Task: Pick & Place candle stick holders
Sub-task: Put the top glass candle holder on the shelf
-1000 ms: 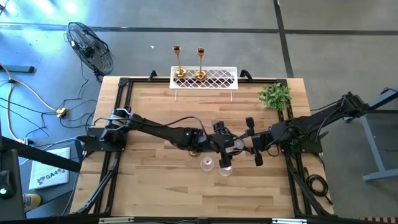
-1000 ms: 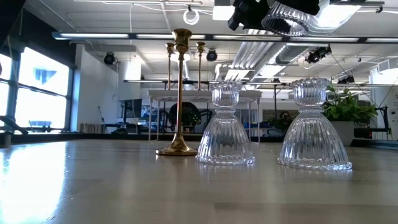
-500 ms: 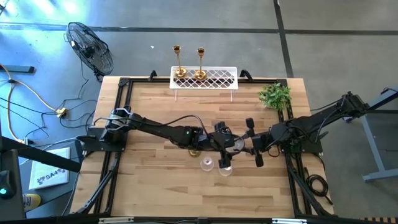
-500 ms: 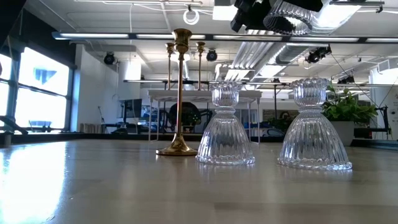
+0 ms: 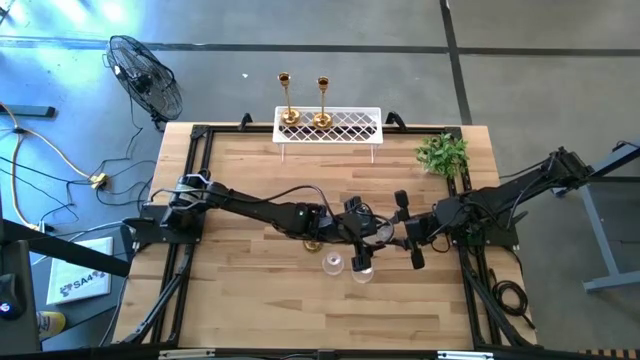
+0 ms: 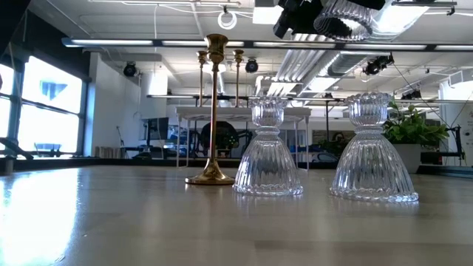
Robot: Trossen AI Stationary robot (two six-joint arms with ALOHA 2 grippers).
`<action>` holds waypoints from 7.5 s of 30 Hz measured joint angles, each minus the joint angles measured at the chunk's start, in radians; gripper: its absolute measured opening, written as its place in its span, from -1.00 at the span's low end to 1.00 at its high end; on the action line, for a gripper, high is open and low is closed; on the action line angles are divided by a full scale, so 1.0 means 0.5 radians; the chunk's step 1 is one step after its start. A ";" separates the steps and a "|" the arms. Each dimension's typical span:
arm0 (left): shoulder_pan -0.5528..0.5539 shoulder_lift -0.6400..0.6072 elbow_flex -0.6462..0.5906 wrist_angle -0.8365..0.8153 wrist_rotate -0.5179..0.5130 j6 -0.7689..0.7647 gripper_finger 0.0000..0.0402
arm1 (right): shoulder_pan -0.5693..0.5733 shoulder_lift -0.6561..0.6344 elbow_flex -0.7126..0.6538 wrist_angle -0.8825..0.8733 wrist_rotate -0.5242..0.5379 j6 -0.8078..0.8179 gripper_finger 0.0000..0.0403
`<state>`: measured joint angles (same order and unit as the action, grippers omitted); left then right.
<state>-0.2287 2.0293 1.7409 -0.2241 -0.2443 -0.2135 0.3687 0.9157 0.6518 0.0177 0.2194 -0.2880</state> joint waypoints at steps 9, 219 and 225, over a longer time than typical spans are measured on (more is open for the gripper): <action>-0.001 0.000 -0.001 -0.002 -0.014 0.009 0.38 | -0.001 0.000 0.000 0.000 0.002 -0.010 -0.40; 1.295 -0.578 -0.944 0.715 -0.842 0.066 -0.29 | 0.913 -0.313 0.003 0.182 0.752 -0.315 -0.35; 1.295 -0.578 -0.944 0.686 -0.891 0.062 -0.09 | 0.912 -0.313 0.003 0.171 0.752 -0.315 -0.35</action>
<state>0.4187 1.7401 1.2690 0.1189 -0.6896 -0.1827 0.8249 0.7593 0.6534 0.1032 0.5953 -0.4458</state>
